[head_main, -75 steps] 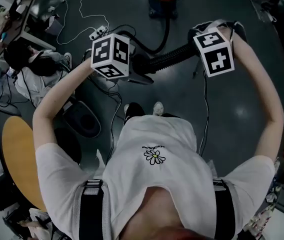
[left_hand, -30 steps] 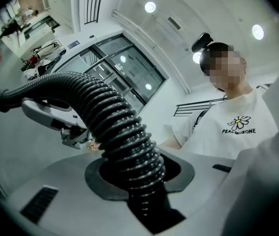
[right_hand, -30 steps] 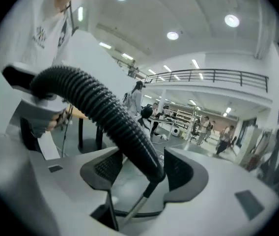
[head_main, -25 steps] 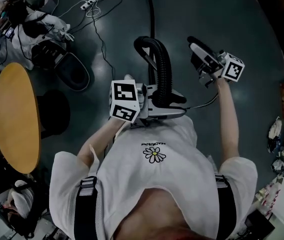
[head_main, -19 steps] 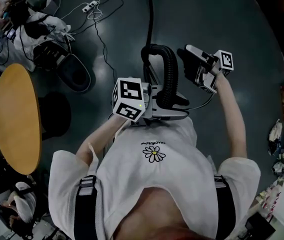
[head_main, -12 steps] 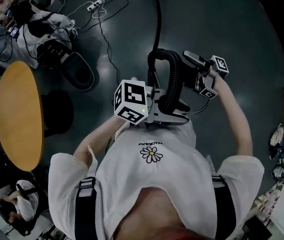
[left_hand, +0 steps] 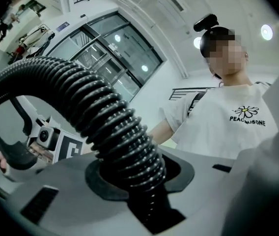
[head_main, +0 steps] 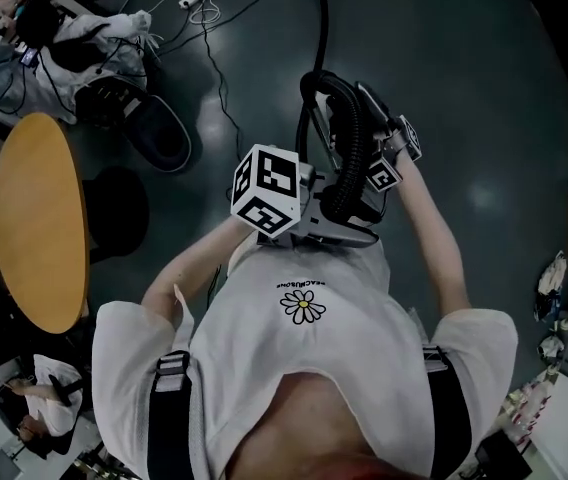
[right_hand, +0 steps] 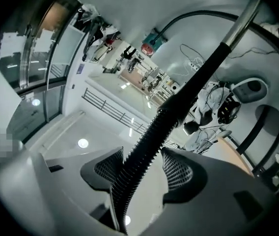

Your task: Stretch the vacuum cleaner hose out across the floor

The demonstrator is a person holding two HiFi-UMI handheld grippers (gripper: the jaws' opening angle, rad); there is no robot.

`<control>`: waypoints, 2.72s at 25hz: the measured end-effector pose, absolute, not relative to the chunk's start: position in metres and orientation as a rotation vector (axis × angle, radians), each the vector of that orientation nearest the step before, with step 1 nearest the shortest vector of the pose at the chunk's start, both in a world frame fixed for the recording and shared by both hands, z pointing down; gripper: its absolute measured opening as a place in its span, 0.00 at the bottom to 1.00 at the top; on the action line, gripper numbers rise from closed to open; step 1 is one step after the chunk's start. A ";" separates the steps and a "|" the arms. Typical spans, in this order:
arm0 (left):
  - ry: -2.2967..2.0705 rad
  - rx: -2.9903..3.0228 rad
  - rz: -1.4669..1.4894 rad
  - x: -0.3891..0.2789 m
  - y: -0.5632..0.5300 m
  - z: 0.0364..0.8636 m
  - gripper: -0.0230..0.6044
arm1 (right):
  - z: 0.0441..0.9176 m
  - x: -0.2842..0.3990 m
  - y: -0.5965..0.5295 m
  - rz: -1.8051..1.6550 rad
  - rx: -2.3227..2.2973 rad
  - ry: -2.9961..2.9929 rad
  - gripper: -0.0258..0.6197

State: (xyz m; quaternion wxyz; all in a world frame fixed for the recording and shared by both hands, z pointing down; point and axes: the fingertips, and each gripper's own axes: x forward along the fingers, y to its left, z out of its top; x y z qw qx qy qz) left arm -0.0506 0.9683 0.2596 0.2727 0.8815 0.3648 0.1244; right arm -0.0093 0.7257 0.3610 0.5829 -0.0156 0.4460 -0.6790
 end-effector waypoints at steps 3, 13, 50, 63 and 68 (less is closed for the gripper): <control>0.999 2.365 0.312 -0.052 0.965 0.260 0.25 | 0.360 -0.014 0.712 -1.569 0.023 1.064 0.42; 0.903 2.444 0.266 -0.051 0.942 0.261 0.24 | 0.275 -0.002 0.675 -1.206 0.037 1.190 0.42; 0.869 2.604 0.523 -0.049 0.927 0.242 0.23 | 0.164 -0.051 0.729 -1.219 -0.369 2.246 0.42; 0.759 2.635 0.435 -0.062 0.946 0.306 0.23 | 0.209 -0.093 0.761 -1.162 -0.451 2.528 0.43; 0.762 2.622 0.485 -0.062 0.955 0.322 0.23 | 0.227 -0.087 0.769 -1.166 -0.416 2.487 0.43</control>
